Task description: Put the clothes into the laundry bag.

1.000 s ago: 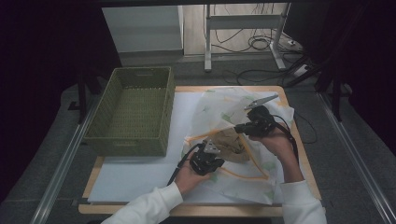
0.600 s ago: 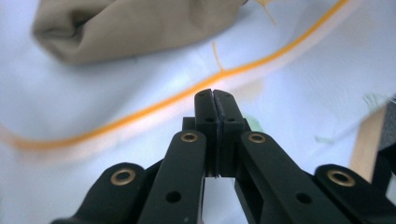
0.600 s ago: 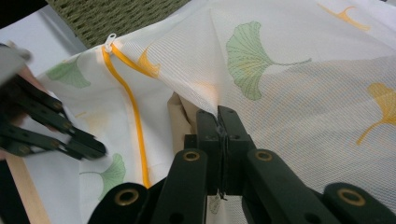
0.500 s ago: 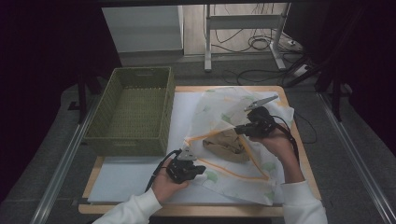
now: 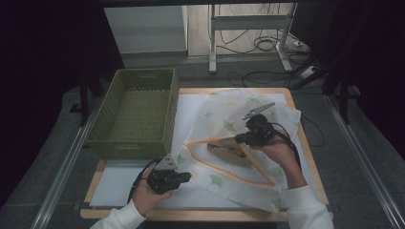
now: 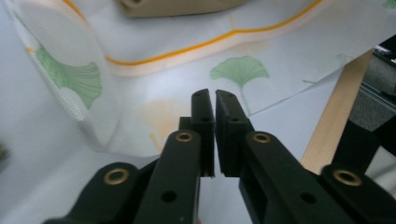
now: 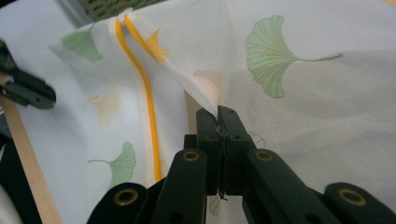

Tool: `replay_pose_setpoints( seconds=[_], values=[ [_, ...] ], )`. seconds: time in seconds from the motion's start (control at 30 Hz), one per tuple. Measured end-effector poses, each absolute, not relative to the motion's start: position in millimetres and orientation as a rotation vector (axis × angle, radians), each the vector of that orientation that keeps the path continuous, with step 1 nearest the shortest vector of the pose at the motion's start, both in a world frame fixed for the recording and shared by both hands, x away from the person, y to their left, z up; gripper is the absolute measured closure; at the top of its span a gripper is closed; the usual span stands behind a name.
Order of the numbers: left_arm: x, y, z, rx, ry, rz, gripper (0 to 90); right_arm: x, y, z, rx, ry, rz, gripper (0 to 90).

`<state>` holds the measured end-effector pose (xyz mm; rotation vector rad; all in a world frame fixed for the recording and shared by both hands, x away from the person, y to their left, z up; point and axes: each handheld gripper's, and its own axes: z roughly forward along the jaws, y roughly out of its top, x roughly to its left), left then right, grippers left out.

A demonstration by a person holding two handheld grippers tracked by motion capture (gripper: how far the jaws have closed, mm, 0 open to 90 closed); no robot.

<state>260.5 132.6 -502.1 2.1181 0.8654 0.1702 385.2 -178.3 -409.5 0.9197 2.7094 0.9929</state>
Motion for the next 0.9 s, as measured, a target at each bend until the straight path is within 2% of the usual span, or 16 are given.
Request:
replay_pose_setpoints(
  seconds=[0.13, 0.2, 0.3, 0.63, 0.9],
  values=[
    [257.8, 133.3, -503.6, 2.127, 0.864, 0.216, 55.4, 387.8, -171.9, -419.1, 0.919, 2.745, 0.957, 87.2],
    [255.9, 134.2, -503.0, 2.122, 0.860, 0.229, 45.6, 388.1, -170.2, -421.8, 0.923, 2.754, 0.949, 87.2],
    [255.5, 137.3, -502.6, 2.097, 0.869, 0.257, 38.0, 387.6, -168.7, -424.4, 0.919, 2.754, 0.940, 87.2],
    [253.8, 137.2, -506.2, 2.082, 0.878, 0.297, 29.7, 377.3, -161.9, -430.2, 0.873, 2.758, 0.898, 87.1],
    [252.4, 135.6, -507.0, 2.093, 0.868, 0.306, 29.4, 367.9, -155.5, -445.2, 0.854, 2.792, 0.829, 86.9]
  ],
)
